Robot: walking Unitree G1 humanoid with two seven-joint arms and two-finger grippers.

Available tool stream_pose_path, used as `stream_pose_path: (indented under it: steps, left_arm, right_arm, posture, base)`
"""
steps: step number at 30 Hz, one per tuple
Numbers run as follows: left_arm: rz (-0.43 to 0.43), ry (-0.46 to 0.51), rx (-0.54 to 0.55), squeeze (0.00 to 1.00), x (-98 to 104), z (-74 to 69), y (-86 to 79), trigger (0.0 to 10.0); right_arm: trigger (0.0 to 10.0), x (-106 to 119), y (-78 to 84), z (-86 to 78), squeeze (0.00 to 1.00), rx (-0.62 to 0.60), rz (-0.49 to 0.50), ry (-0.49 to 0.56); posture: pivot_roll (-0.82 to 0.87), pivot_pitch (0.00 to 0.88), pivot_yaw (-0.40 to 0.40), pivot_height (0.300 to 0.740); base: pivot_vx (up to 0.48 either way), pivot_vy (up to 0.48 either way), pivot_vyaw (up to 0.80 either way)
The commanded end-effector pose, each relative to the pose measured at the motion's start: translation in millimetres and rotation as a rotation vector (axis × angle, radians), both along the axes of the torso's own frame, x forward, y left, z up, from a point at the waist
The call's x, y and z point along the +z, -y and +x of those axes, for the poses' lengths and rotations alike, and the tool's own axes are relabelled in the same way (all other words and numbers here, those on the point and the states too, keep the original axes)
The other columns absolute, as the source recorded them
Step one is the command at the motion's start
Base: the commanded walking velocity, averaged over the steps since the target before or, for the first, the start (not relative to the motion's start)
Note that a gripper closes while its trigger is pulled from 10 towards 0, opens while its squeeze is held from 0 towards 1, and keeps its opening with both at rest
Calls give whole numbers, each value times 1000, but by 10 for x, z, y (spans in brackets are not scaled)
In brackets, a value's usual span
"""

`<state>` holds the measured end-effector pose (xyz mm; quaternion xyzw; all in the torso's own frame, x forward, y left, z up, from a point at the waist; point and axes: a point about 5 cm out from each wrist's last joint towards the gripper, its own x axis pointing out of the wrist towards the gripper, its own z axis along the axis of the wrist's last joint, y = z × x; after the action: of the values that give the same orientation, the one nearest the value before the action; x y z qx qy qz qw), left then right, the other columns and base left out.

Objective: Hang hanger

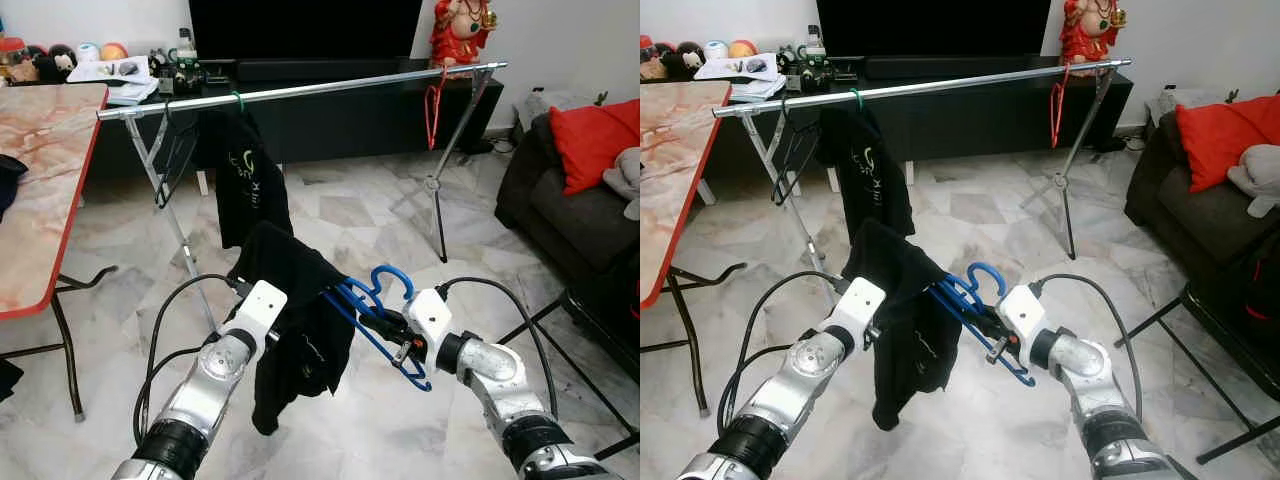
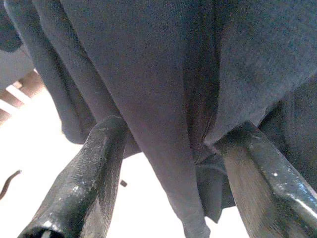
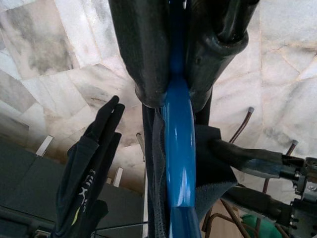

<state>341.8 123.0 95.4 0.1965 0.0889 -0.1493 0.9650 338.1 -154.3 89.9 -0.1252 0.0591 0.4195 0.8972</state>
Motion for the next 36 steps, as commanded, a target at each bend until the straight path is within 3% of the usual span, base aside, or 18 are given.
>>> stream_pose_path:
  steps: [1,7,14,15,16,17,36]
  left_arm:
    - [-15,7,-2,0,7,18,34,10000]
    - [-45,64,52,0,84,66,11,10000]
    - [-85,103,23,0,135,77,81,10000]
    - [-91,112,4,0,147,77,106,3725]
    - [-91,112,4,0,147,77,106,3725]
    - [-90,114,-10,0,148,75,119,0]
    - [-102,122,-17,0,145,88,155,0]
  right_arm:
    - [0,161,-31,64,0,5,41,74]
    - [0,148,-59,54,0,11,49,68]
    - [0,119,-81,35,0,17,58,59]
    - [0,115,-84,32,0,19,58,57]
    - [0,115,-84,32,0,19,58,57]
    - [0,116,-87,34,0,19,59,57]
    - [0,73,-94,4,0,24,59,45]
  posture:
    - [9,39,-80,740]
    - [8,34,-77,740]
    - [10,29,-74,740]
    - [10,28,-73,740]
    - [10,28,-73,740]
    - [9,28,-72,740]
    - [6,32,-69,740]
  base:
    - [0,0,0]
    - [0,0,0]
    - [0,0,0]
    - [0,0,0]
    - [0,0,0]
    - [0,0,0]
    - [0,0,0]
